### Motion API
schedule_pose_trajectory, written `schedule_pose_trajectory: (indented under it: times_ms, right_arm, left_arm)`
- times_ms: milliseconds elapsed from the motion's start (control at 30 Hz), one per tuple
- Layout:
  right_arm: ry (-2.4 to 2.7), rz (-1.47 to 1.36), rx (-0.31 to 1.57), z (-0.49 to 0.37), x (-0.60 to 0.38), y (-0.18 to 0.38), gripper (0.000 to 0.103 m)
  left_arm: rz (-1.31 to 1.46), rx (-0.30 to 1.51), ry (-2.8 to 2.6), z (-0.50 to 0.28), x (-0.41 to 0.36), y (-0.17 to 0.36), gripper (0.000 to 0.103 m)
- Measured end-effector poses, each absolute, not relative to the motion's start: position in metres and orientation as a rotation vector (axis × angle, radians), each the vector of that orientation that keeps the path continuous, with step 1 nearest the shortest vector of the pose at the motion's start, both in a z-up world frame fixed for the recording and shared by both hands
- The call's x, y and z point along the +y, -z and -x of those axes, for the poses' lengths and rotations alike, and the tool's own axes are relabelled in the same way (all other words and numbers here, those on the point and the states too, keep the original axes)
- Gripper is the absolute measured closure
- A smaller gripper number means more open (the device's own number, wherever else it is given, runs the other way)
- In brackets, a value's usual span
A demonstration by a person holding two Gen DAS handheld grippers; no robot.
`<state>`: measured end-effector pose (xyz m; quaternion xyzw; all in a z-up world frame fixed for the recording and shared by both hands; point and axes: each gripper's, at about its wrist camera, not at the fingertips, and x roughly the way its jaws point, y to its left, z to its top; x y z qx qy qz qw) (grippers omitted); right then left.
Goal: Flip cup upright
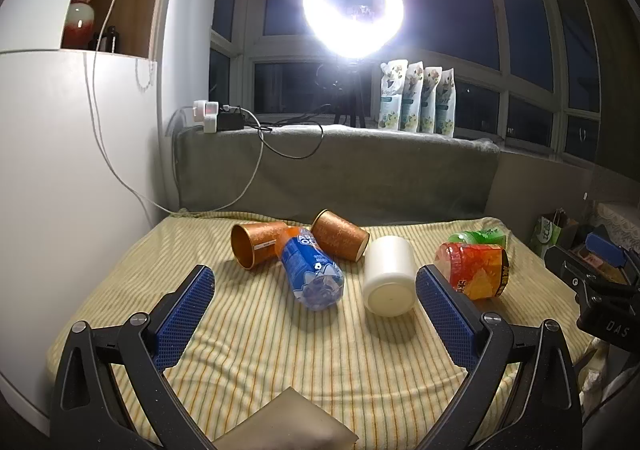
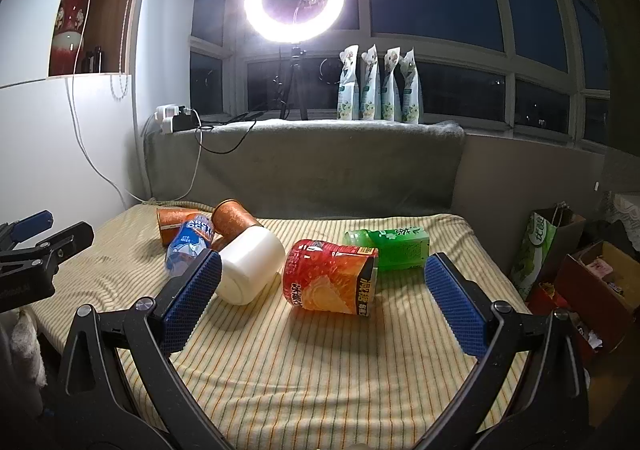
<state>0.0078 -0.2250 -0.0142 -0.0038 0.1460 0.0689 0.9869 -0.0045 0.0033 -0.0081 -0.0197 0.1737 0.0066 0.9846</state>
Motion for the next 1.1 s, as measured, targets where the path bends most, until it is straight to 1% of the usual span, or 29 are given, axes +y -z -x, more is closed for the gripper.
schedule_pose_trajectory:
  times_ms: [367,667,933,1100]
  right_arm:
    - [-0.164,0.019,0.335,-0.026,-0.219,0.019,0.000]
    - [-0.244,0.041,0.388,-0.045,-0.207,0.014,0.000]
    - [-0.372,0.106,0.480,-0.082,-0.172,0.008,0.000]
    - [-0.465,0.120,0.590,-0.116,-0.143,0.011,0.000]
  left_arm:
    - [0.039,0.386,-0.018,-0.006,0.011,0.015,0.002]
    - [0.060,0.452,-0.048,-0.013,0.034,0.029,0.002]
    - [0.092,0.509,-0.059,-0.017,0.052,0.042,0.002]
    - [0.108,0.532,-0.070,-0.018,0.064,0.049,0.002]
